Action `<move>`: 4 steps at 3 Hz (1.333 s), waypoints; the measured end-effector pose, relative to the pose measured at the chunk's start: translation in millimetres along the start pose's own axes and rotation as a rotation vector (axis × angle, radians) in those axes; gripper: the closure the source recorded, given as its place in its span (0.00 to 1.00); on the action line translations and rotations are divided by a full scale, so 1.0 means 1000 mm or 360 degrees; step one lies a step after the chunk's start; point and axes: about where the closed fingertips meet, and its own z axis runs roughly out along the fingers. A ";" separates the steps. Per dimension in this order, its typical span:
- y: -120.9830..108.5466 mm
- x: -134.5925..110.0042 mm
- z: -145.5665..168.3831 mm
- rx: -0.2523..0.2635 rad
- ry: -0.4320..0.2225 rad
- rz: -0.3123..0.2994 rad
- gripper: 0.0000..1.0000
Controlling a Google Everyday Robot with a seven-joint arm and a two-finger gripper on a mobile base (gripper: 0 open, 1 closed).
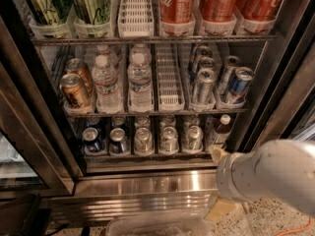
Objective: Pick 7up can from bottom shelf of fridge
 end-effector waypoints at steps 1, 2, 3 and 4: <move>0.013 -0.008 0.036 0.0055 -0.0119 0.0037 0.00; 0.015 -0.016 0.065 0.0094 -0.0221 0.0016 0.00; 0.016 -0.018 0.065 0.0104 -0.0236 0.0011 0.00; 0.034 -0.018 0.094 0.0111 -0.0312 0.0056 0.00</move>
Offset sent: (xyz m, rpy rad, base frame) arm 0.0200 0.0529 -0.0863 0.1861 -0.1061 0.0479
